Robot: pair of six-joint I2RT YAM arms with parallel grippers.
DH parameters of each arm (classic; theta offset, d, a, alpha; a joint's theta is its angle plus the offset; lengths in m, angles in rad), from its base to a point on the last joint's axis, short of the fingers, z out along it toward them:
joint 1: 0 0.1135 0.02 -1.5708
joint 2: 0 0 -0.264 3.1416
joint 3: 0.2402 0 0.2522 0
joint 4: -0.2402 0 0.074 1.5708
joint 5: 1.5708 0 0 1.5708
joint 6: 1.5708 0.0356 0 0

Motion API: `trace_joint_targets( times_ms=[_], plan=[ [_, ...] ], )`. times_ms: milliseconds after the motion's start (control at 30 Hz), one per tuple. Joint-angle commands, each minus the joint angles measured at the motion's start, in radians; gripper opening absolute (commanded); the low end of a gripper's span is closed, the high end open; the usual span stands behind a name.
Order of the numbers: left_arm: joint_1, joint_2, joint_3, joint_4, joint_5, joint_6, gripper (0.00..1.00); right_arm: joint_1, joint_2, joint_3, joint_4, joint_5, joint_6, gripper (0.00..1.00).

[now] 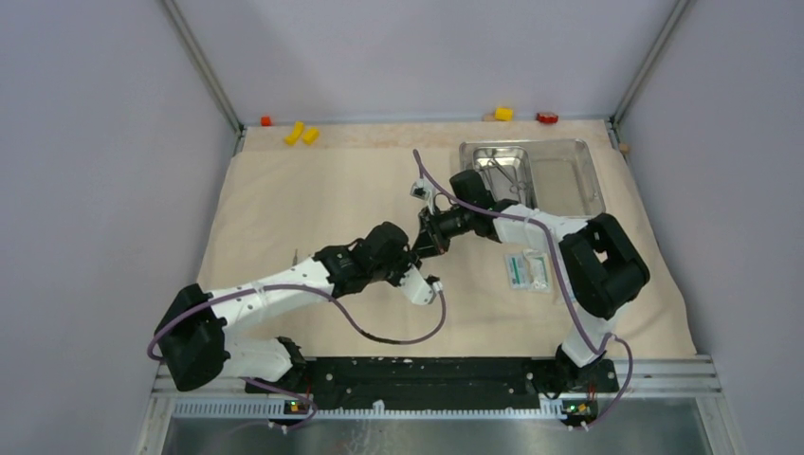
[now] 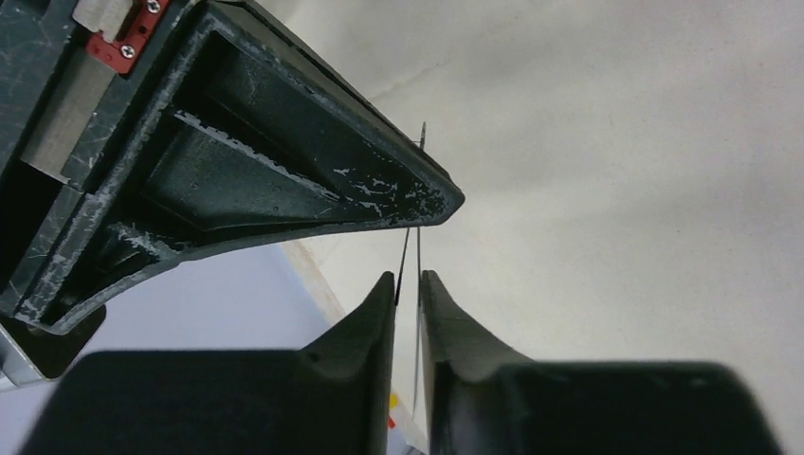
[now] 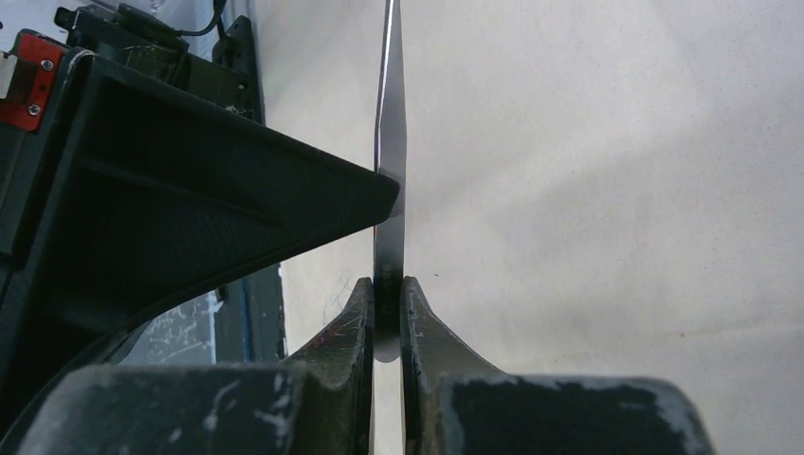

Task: Open and lay out the surgical kit
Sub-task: Place the medical item in the surgical kit.

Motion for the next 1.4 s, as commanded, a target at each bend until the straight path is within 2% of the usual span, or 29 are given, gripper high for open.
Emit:
trace_joint_targets(
  times_ms=[0, 100, 167, 233, 300, 400, 567, 733, 867, 1133, 1367],
  plan=[
    [0.021, -0.023, -0.017, 0.163, -0.045, -0.091, 0.29, 0.019, -0.046, 0.045, 0.061, 0.007, 0.022, 0.00],
    [0.079, -0.052, -0.001, 0.221, -0.011, -0.205, 0.56, 0.016, -0.082, 0.051, 0.067, 0.094, 0.048, 0.00],
    [0.134, -0.075, 0.013, 0.269, 0.027, -0.298, 0.78, 0.003, -0.105, 0.061, 0.088, 0.151, 0.077, 0.00],
    [0.193, -0.092, 0.038, 0.301, 0.061, -0.423, 0.92, -0.007, -0.125, 0.080, 0.093, 0.214, 0.094, 0.00],
    [0.246, -0.094, 0.081, 0.319, 0.076, -0.565, 0.99, -0.010, -0.149, 0.094, 0.086, 0.287, 0.097, 0.00],
    [0.309, -0.066, 0.177, 0.295, 0.093, -0.796, 0.99, -0.012, -0.168, 0.128, 0.026, 0.420, 0.089, 0.00],
    [0.434, 0.009, 0.319, 0.196, 0.256, -1.158, 0.99, -0.013, -0.212, 0.117, 0.014, 0.551, 0.104, 0.00],
    [0.507, 0.041, 0.335, 0.198, 0.455, -1.432, 0.99, -0.014, -0.236, 0.120, 0.006, 0.607, 0.117, 0.00],
    [0.557, 0.065, 0.314, 0.233, 0.543, -1.655, 0.99, -0.014, -0.238, 0.126, 0.001, 0.633, 0.124, 0.00],
    [0.600, 0.179, 0.328, 0.310, 0.691, -1.945, 0.88, -0.013, -0.227, 0.125, 0.002, 0.655, 0.119, 0.00],
    [0.601, 0.289, 0.382, 0.368, 0.725, -2.130, 0.76, -0.012, -0.207, 0.127, 0.004, 0.666, 0.111, 0.00]
  ],
)
